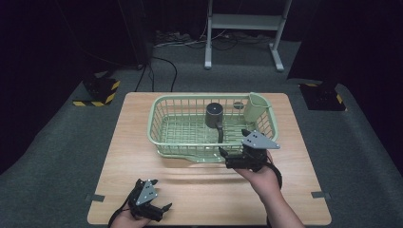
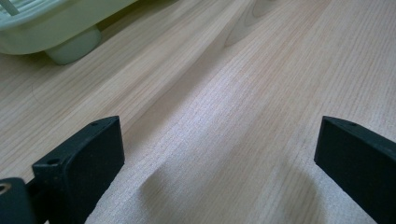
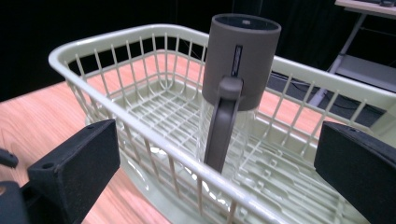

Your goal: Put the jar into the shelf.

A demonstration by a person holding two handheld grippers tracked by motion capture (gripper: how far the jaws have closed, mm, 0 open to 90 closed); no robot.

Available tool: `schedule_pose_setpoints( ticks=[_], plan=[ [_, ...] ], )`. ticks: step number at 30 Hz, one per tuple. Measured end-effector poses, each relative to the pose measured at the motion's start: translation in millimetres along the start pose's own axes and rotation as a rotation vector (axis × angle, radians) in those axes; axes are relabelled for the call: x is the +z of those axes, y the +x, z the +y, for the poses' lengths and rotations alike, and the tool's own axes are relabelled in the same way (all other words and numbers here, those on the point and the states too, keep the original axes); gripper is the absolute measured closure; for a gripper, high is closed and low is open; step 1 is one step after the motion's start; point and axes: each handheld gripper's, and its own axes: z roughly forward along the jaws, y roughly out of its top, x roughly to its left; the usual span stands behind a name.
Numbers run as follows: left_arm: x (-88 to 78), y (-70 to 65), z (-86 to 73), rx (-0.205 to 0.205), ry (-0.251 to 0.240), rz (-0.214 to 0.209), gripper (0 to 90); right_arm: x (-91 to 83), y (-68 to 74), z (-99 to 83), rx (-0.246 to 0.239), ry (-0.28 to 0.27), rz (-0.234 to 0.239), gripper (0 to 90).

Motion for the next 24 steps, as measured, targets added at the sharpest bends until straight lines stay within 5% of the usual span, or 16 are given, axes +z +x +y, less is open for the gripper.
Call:
schedule_pose_setpoints(
  ticks=[7, 15, 24],
  plan=[
    [-0.4, 2.7, 1.3, -0.031, -0.018, 0.012, 2.0, -8.4, 3.8, -10.2, -0.017, 0.007, -0.001, 0.0],
    [-0.8, 0.5, 0.1, 0.003, -0.015, 0.017, 2.0, -17.7, 8.2, -27.3, -0.029, 0.022, -0.002, 0.0],
    [-0.4, 0.4, 0.2, -0.011, -0.024, 0.019, 2.1, -22.2, 11.1, -44.0, -0.027, 0.050, -0.006, 0.0]
  ],
)
